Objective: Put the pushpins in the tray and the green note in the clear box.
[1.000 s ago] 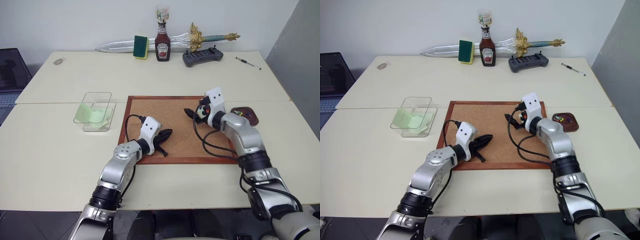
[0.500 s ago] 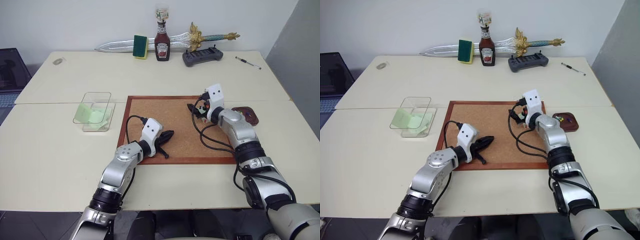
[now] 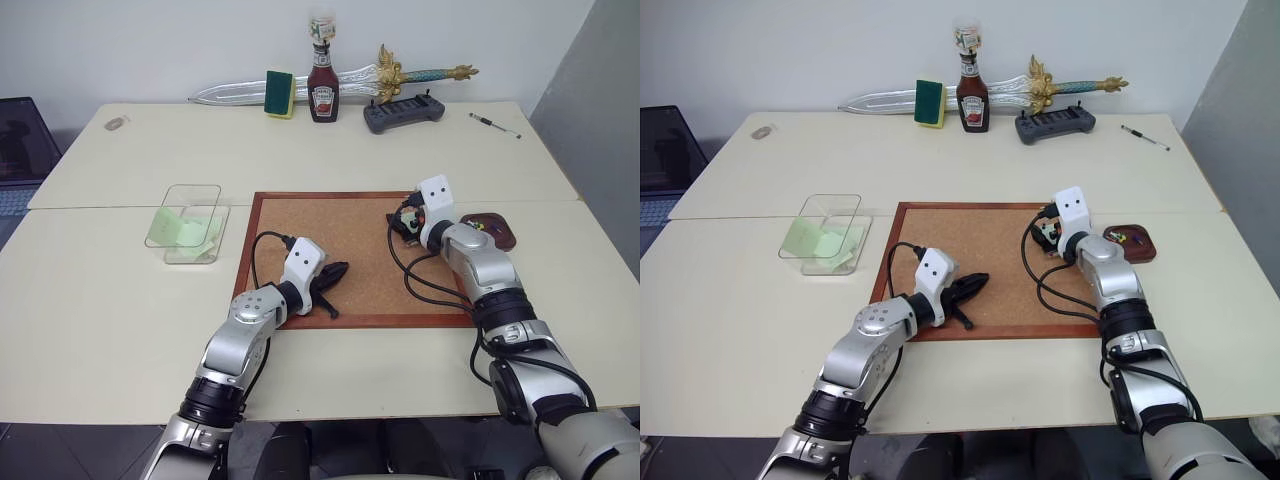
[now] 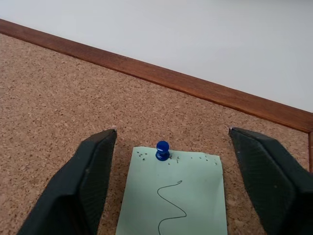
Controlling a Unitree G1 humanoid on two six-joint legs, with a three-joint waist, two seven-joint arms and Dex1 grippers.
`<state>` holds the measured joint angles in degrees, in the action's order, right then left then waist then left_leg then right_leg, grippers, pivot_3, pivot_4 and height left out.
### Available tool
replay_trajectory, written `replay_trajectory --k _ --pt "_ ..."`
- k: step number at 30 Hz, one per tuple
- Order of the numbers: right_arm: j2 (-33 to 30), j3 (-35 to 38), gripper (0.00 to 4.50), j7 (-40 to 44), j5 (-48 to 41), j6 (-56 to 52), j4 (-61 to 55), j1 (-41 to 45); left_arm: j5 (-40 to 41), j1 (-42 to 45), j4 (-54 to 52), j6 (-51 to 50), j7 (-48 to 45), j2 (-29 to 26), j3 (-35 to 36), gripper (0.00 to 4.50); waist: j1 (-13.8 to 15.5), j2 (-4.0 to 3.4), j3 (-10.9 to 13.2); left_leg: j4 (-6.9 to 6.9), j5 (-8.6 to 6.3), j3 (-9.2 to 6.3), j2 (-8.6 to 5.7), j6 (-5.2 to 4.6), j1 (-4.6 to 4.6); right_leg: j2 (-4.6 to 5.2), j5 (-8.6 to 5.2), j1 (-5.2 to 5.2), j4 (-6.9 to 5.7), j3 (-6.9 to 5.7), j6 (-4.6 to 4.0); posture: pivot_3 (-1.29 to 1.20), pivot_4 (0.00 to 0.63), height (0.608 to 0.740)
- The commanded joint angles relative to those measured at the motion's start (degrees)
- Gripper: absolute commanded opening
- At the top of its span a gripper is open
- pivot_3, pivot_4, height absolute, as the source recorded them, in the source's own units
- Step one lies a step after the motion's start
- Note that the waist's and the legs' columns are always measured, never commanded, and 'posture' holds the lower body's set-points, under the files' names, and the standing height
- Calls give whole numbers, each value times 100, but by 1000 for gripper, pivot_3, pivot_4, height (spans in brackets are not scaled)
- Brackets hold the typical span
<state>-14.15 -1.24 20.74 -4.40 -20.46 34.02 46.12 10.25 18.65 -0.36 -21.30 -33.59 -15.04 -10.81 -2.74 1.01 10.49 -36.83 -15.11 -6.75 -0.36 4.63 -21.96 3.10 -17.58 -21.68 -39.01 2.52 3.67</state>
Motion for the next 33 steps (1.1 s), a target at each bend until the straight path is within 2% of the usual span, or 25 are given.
replay_trajectory --k 1,15,33 --pt "-33 55 2759 -47 49 34 -123 65 11 -65 -185 -63 -33 45 -76 0 0 0 0 0 0 0 0 0 0 0 0 0 0 0 0 0 150 740" --pt "8 55 52 -50 133 -25 -44 86 9 -120 -252 -127 -20 67 -95 0 0 0 0 0 0 0 0 0 0 0 0 0 0 0 0 0 150 740" --pt "186 220 52 30 -147 28 -769 -33 -51 -156 -144 -438 68 46 -126 0 -14 0 0 0 0 -1 0 0 0 0 0 0 0 0 0 0 150 740"
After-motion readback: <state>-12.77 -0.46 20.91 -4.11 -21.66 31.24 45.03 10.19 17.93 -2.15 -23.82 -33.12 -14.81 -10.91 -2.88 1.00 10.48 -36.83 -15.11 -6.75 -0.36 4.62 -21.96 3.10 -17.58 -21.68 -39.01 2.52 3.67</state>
